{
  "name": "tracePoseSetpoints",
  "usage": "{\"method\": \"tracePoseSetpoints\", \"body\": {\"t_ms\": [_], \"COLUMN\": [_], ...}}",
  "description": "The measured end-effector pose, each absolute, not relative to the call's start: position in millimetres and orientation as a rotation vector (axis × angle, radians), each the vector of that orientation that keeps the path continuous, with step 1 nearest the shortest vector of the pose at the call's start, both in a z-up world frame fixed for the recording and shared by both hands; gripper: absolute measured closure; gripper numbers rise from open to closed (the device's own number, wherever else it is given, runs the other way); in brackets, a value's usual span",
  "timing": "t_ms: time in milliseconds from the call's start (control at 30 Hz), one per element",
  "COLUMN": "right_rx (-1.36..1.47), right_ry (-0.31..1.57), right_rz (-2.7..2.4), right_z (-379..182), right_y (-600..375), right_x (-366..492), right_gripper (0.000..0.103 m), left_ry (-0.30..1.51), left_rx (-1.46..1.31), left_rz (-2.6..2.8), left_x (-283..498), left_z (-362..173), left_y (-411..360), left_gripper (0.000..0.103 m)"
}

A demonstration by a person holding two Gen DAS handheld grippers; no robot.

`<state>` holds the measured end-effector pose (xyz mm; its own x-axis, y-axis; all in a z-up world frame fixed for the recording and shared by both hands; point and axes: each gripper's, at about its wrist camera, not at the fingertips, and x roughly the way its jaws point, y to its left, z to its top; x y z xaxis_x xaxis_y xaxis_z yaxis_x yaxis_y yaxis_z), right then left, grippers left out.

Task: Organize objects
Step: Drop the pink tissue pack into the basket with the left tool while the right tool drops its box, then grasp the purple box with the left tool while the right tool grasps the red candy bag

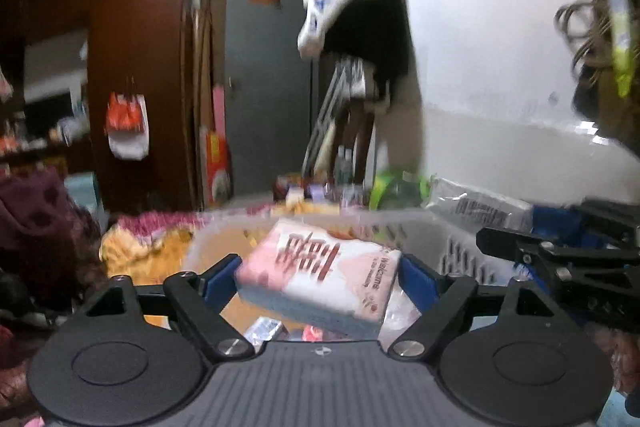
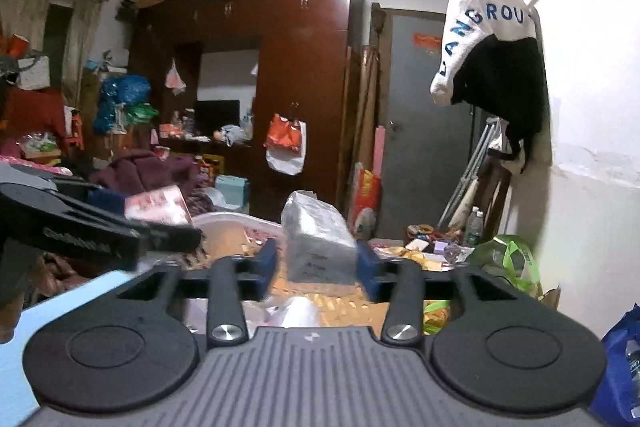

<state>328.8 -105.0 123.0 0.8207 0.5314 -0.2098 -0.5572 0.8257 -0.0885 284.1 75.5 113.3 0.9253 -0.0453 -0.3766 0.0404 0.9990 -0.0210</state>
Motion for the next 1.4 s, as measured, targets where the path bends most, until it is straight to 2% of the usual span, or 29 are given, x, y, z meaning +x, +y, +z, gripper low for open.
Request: {"method": "tracePoseSetpoints", "body": {"t_ms": [33, 133, 233, 300, 400, 567, 700, 833, 900, 933, 1000, 1067, 1233, 1400], "right_rx": [-0.150, -0.157, -0.102, -0.070, -0.133, -0.136, -0.116, -0.139, -0.130, -0.132, -0.138, -0.157, -0.126, 0.029], "right_ry": [0.189, 0.143, 0.092, 0.113, 0.298, 0.462, 0.524, 0.543, 0.534, 0.534, 0.548, 0.554, 0.528, 0.508], "right_rz": [0.569, 0.544, 0.604, 0.637, 0.655, 0.704, 0.748, 0.780, 0.793, 0.796, 0.806, 0.807, 0.838, 0.882], "right_z": [120, 118, 113, 100, 69, 26, 15, 6, 7, 7, 5, 3, 4, 4], "right_y": [-103, -110, -135, -150, -151, -152, -153, -153, -156, -155, -154, -152, -158, -178], "right_x": [331, 309, 271, 251, 245, 255, 262, 258, 257, 256, 256, 255, 254, 261], "right_gripper": [0.010, 0.000, 0.000, 0.000, 0.000, 0.000, 0.008, 0.022, 0.027, 0.034, 0.043, 0.050, 0.051, 0.051], "left_ry": [0.397, 0.392, 0.308, 0.266, 0.304, 0.451, 0.517, 0.548, 0.567, 0.572, 0.582, 0.574, 0.542, 0.478], "left_rx": [-0.018, -0.005, 0.001, 0.030, 0.102, 0.111, 0.059, 0.063, 0.070, 0.077, 0.089, 0.065, -0.005, -0.060], "left_rz": [-0.018, 0.039, -0.001, -0.054, -0.023, 0.008, -0.036, -0.025, -0.031, -0.024, -0.021, -0.045, -0.091, -0.113], "left_x": [290, 285, 241, 209, 190, 190, 196, 202, 206, 207, 206, 204, 198, 190], "left_z": [110, 108, 103, 90, 63, 31, 17, 5, 1, -3, -7, -6, -4, 0], "left_y": [77, 78, 84, 85, 83, 79, 83, 80, 77, 75, 71, 73, 83, 92], "left_gripper": [0.012, 0.012, 0.011, 0.000, 0.000, 0.000, 0.002, 0.011, 0.019, 0.027, 0.033, 0.054, 0.059, 0.059]}}
